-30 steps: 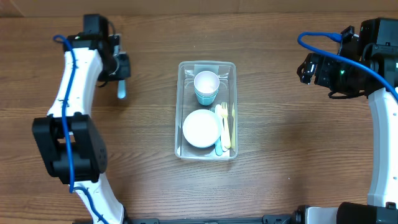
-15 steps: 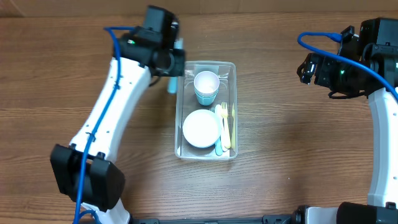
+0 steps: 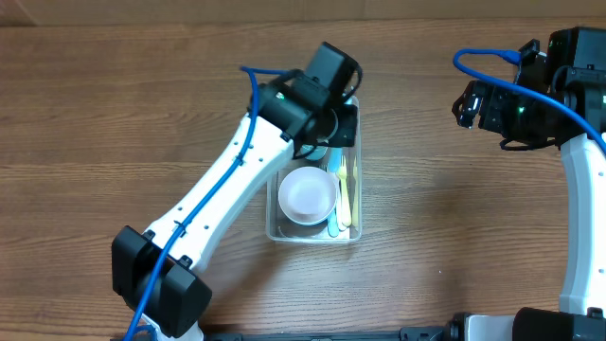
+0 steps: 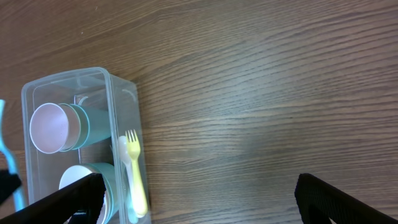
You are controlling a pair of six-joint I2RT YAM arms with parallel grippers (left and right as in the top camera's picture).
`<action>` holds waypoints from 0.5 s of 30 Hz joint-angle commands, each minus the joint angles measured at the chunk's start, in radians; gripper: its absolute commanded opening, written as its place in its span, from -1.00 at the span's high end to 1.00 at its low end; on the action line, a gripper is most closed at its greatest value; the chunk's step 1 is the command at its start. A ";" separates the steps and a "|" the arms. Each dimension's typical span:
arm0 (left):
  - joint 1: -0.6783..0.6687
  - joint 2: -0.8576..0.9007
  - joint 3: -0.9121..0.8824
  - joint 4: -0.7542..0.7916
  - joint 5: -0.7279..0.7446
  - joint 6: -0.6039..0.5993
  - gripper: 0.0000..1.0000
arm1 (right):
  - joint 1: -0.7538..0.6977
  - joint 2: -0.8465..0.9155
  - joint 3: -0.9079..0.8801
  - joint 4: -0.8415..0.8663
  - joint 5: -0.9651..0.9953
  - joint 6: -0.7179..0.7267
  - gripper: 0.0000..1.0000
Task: Pack container
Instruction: 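Carry the light-blue fork into the container beside the other utensils, then open the left gripper and raise it out of the container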
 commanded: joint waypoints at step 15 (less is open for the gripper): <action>-0.084 0.105 0.002 -0.017 -0.043 -0.202 0.76 | -0.003 -0.006 0.022 0.006 0.002 0.002 -1.00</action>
